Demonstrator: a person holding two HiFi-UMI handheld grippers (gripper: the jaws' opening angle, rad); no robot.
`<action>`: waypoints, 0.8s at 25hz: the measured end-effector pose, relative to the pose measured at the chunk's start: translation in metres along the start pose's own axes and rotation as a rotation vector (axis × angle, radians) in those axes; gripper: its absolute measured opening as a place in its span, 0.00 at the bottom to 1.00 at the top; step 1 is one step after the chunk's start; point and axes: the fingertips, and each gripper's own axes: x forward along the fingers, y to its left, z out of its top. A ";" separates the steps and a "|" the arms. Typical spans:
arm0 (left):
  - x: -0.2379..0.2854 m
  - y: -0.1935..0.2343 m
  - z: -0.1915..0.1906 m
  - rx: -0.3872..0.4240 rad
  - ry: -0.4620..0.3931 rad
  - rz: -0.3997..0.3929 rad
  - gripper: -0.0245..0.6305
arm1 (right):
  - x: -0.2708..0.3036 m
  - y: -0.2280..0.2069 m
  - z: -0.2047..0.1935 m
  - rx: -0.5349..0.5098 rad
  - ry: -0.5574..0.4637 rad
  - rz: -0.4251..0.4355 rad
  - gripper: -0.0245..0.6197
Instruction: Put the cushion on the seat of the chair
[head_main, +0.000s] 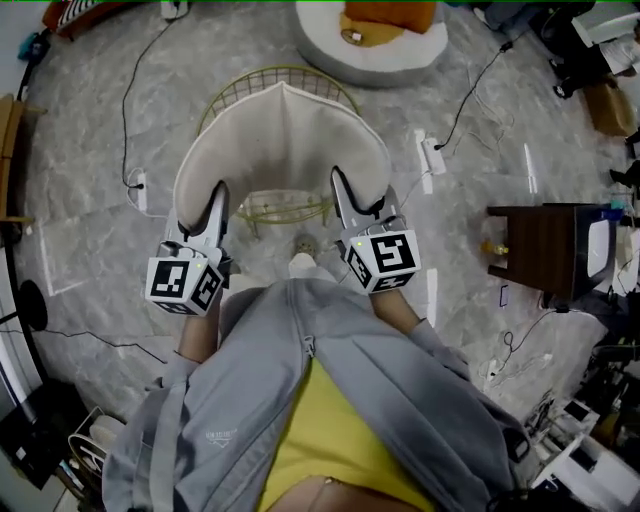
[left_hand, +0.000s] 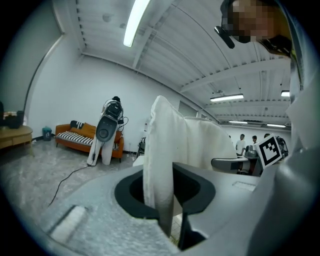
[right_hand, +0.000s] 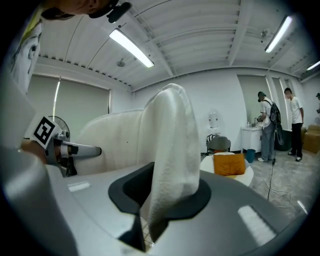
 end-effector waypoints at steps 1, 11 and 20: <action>0.003 -0.003 -0.004 -0.016 0.002 0.014 0.14 | 0.002 -0.006 -0.002 -0.006 0.009 0.016 0.15; 0.042 -0.002 -0.060 -0.099 0.117 0.056 0.14 | 0.028 -0.045 -0.056 0.027 0.137 0.080 0.15; 0.067 0.040 -0.164 -0.266 0.383 0.009 0.14 | 0.061 -0.047 -0.163 0.127 0.399 0.084 0.15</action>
